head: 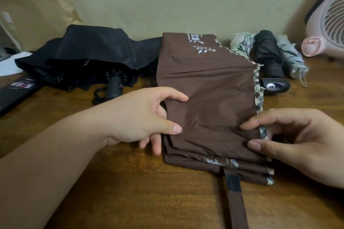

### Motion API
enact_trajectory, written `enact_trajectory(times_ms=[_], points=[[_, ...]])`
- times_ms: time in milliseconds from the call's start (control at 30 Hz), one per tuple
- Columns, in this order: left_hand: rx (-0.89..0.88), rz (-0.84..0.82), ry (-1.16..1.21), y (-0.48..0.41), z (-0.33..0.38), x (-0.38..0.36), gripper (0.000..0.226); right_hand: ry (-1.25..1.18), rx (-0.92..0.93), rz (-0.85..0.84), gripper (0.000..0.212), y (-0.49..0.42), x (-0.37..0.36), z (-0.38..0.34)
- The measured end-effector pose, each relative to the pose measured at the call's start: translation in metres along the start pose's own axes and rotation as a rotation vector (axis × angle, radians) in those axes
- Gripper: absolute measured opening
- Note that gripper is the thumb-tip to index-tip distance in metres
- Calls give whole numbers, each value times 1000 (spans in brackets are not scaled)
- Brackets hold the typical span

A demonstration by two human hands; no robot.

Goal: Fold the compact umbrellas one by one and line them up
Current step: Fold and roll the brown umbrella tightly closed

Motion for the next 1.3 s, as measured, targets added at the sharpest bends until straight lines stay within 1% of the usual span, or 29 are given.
enact_trajectory(times_ms=[67,167,233,300,400,500,567,633,700,767,867,900,1000,1067,1100,1133,1167,1233,1300], points=[[5,-21,-21,1,1,-1,60,12,-38,-26,29,1,0,4],[31,-110,-101,3,2,-4,83,12,-67,-42,33,1,0,6],[42,-147,-136,4,2,-5,92,-10,-71,-52,33,1,-1,8],[42,-172,-145,4,2,-6,88,-32,-70,-65,33,1,-3,10],[38,-155,-145,5,3,-5,77,-31,-52,-72,28,0,-4,9],[34,-147,-143,5,4,-6,76,-10,-31,-75,12,-1,-4,8],[37,-140,-173,4,5,-8,77,11,-19,-93,13,-1,-5,7],[50,-119,-244,4,8,-9,76,32,-17,-108,24,0,-6,7],[63,-94,-330,3,11,-11,73,49,-1,-104,25,1,-5,7],[76,-52,-420,3,13,-12,69,114,31,-88,21,2,-4,5],[94,38,-539,7,13,-9,62,222,74,-87,4,3,-3,0],[91,82,-593,9,15,-8,59,260,83,-90,6,3,-3,-2],[25,230,-823,13,25,-5,46,343,107,-92,10,4,-4,-8],[-108,284,-904,14,35,-10,32,351,108,-106,14,4,-4,-10],[-199,289,-928,13,40,-13,31,356,111,-111,16,4,-5,-10],[-275,271,-941,12,43,-17,37,369,119,-116,15,4,-6,-10],[-313,240,-936,8,44,-21,41,382,126,-117,14,4,-6,-10],[-321,186,-923,-1,42,-28,44,401,129,-114,13,3,-6,-8],[-313,151,-903,-8,40,-31,36,400,129,-122,13,3,-7,-7]])
Point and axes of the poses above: each hand's wrist, its own y-axis away from the middle knuckle, its own x-axis out of the back of the hand, z = x × y, the point moved 7 cm from there along -y, towards the middle knuckle, and after that the axes turned 11 degrees about -z, right-handed, at the moved point
